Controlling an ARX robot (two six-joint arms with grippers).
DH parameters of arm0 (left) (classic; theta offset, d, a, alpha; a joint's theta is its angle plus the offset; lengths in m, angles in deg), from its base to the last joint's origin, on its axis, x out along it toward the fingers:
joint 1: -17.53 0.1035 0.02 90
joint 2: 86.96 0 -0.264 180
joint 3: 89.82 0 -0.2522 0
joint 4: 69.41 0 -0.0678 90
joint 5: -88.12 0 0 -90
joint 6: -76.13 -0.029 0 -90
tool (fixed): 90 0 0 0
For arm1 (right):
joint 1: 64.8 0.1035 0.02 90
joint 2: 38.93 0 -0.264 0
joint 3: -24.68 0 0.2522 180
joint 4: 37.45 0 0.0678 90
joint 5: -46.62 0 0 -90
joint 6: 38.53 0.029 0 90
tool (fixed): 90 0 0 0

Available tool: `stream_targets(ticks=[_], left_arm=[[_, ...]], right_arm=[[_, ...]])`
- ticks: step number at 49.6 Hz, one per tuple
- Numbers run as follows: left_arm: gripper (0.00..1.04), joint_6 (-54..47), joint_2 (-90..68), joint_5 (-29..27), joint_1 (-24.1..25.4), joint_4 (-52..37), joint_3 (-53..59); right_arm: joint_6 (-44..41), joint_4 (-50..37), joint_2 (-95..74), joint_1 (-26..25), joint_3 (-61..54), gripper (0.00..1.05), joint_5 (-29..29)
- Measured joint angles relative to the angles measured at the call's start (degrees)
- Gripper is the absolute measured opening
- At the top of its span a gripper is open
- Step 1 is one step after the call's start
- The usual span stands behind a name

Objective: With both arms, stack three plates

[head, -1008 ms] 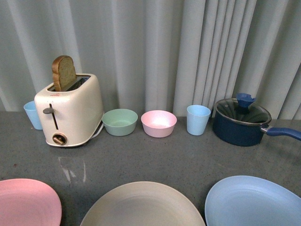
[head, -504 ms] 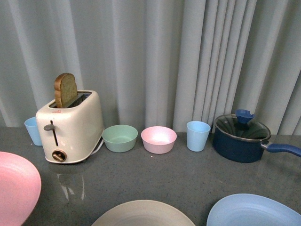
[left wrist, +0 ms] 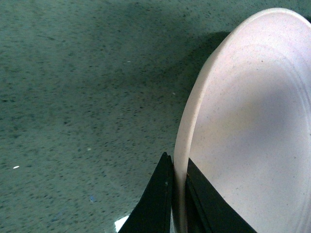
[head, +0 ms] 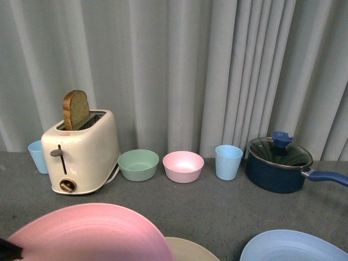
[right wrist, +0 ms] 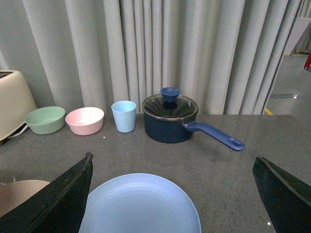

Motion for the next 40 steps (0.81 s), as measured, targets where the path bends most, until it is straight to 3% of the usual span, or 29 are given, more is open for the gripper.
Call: stream_targets(ticks=[5, 16, 40], left_arm=[[0.04, 3.45, -0.33, -2.6, -5.81, -1.95, 0.11], [0.04, 8.96, -2.69, -6.78, -12.11, -4.28, -0.59], [0.04, 13.77, -8.24, -11.76, -18.58, -6.19, -4.42]], right_arm=[[0.0, 0.0, 0.0, 0.0, 0.0, 0.97, 0.0], [0.0, 0.0, 0.0, 0.0, 0.0, 0.97, 0.0], [0.0, 0.0, 0.0, 0.0, 0.0, 0.97, 0.0]])
